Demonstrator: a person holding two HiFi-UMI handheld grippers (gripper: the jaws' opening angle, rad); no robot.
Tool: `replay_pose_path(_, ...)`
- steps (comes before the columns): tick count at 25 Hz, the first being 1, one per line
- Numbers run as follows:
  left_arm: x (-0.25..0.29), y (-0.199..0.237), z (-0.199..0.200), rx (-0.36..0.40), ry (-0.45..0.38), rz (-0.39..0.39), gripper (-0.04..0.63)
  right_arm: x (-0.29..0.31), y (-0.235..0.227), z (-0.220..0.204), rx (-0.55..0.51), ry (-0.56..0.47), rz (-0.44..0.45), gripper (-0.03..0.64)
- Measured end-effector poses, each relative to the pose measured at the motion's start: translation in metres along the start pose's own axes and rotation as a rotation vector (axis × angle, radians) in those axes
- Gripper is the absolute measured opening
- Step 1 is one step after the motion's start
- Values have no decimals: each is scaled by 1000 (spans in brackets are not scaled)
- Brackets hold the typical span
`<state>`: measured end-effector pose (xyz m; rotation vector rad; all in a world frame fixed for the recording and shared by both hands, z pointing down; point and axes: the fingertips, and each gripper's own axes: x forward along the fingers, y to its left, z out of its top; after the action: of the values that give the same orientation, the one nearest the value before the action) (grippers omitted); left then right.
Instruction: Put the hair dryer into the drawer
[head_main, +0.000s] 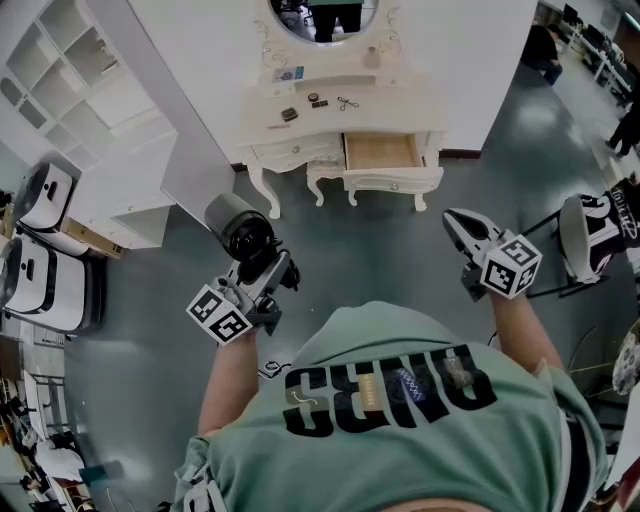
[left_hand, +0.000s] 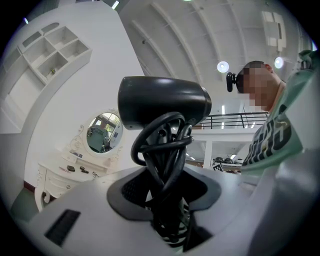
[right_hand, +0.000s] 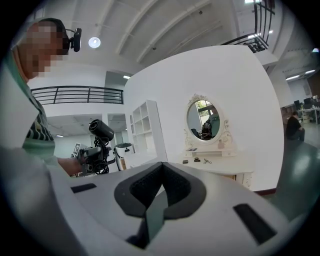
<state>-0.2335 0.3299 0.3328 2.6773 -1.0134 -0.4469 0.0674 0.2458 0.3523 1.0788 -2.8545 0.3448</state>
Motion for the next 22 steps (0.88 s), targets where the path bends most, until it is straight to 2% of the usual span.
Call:
replay_pose_path(11, 65, -48, -30, -6, -14, -14, 163, -65, -53, 1, -37, 3, 2, -6)
replay_pose_path(17, 105, -69, -51, -40, -5, -13, 161, -95, -89, -5, -18, 18, 5, -6)
replay_pose_path(22, 124, -70, -60, -40, 29, -13, 161, -95, -108, -16, 24, 26, 11, -6)
